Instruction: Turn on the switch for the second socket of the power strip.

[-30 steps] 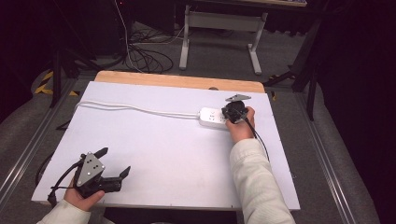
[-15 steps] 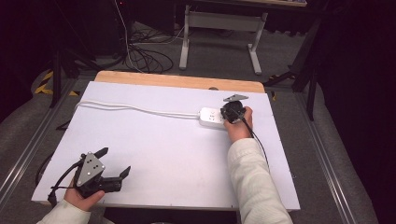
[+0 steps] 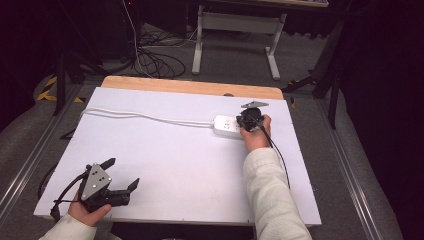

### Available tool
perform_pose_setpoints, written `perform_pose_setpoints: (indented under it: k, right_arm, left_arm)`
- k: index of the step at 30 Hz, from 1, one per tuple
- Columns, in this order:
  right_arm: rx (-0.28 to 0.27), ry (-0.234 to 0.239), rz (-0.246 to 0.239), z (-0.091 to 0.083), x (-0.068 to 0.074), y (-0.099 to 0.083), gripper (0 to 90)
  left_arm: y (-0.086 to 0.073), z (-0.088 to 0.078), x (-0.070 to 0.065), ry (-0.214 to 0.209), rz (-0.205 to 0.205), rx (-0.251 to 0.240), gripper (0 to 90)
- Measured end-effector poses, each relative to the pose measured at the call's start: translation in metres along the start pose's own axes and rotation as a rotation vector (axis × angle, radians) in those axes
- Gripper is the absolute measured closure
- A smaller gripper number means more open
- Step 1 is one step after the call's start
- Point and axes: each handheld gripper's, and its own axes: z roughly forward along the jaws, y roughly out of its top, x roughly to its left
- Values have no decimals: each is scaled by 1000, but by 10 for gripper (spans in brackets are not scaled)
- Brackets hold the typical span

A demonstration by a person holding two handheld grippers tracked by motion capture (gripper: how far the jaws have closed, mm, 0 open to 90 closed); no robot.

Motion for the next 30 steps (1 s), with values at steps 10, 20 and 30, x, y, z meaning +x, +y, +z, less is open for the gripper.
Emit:
perform_pose_setpoints:
  k: [10, 20, 30]
  right_arm:
    - [32, -43, -15, 1, 7, 4, 900]
    - [30, -48, -10, 1, 7, 3, 900]
    - [29, -45, -2, 1, 7, 3, 900]
  left_arm:
    - [0, -1, 0, 0, 8, -2, 70]
    - [0, -1, 0, -4, 12, -3, 70]
    - [0, -1, 0, -3, 12, -2, 70]
